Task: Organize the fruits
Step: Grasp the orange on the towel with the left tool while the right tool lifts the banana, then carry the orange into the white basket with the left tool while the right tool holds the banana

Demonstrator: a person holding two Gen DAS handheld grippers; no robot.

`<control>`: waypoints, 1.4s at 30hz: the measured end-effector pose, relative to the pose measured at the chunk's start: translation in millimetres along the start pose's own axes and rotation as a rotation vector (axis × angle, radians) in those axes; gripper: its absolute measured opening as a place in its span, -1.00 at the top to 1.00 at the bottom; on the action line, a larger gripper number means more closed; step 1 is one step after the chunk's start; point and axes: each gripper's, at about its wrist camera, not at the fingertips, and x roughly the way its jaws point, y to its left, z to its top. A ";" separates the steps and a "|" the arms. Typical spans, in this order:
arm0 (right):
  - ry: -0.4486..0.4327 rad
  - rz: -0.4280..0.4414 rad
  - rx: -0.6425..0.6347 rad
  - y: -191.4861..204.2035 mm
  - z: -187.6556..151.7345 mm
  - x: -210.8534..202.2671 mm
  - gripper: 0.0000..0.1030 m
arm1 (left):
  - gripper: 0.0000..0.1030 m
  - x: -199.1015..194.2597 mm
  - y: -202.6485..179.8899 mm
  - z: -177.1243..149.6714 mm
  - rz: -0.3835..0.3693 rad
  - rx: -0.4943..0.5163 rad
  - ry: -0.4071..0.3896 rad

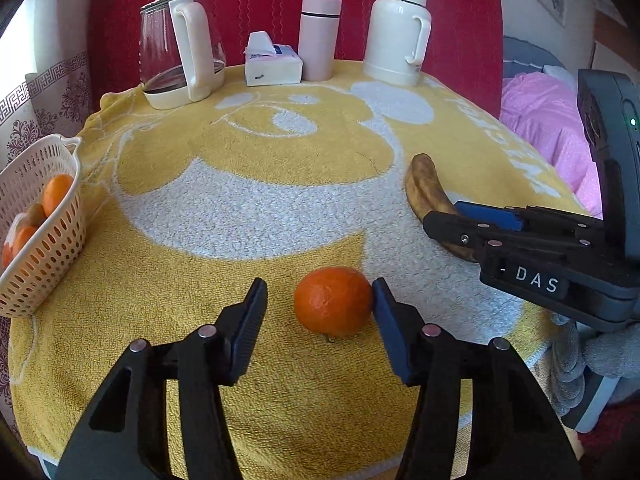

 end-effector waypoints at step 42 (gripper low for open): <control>0.022 0.013 -0.064 22.9 5.3 17.0 0.02 | 0.22 -27.9 24.8 3.0 0.026 -0.074 -0.077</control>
